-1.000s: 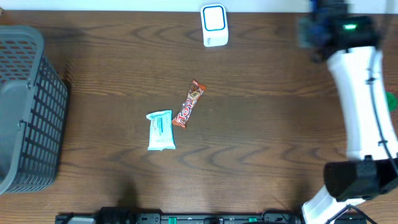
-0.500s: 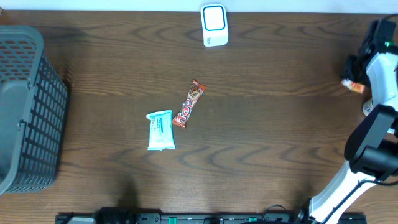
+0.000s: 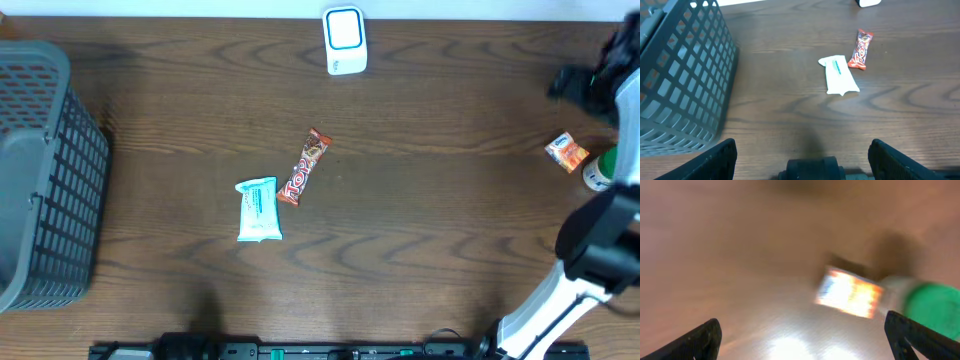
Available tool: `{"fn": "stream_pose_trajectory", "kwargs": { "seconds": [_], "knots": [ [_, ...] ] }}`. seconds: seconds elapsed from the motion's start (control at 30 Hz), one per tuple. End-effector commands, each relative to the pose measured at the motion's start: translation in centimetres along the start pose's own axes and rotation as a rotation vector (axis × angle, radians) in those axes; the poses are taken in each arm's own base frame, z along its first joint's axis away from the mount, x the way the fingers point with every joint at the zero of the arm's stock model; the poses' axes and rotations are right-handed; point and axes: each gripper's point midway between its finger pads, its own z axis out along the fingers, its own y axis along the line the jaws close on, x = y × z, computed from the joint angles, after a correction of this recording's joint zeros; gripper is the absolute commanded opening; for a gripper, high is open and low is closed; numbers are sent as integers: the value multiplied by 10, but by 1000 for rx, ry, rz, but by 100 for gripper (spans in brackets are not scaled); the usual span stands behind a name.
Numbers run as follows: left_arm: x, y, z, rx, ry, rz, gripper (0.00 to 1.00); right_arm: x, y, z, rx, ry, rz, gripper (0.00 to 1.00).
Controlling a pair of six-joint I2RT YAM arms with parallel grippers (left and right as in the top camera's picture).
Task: Scan the item barcode
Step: 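Carry the tissue pack right and set it beside the jar, then move the right gripper to the red TOP chocolate bar and grasp it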
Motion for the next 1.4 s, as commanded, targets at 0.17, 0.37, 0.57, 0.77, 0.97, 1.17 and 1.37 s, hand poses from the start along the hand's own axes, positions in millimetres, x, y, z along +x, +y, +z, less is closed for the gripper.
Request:
{"fn": "stream_pose_trajectory", "kwargs": {
  "seconds": [0.17,0.37,0.57,0.77,0.97,1.17,1.37],
  "knots": [
    [0,1,-1,-6,-1,12,84,72,190,-95,-407,39,-339,96],
    [0,1,-1,-6,-1,12,84,152,245,-65,34,-76,-699,99],
    [0,1,-1,-6,-1,12,84,247,302,-33,-2,-145,-934,99],
    [0,1,-1,-6,-1,12,84,319,325,-42,-28,-171,-1110,99],
    [0,1,-1,-6,-1,12,84,352,331,-38,32,-292,-1290,99],
    [0,1,-1,-6,-1,12,84,387,317,-24,50,-291,-1375,99],
    [0,1,-1,-6,-1,12,84,399,321,-25,25,-307,-1390,99]
  ]
}}
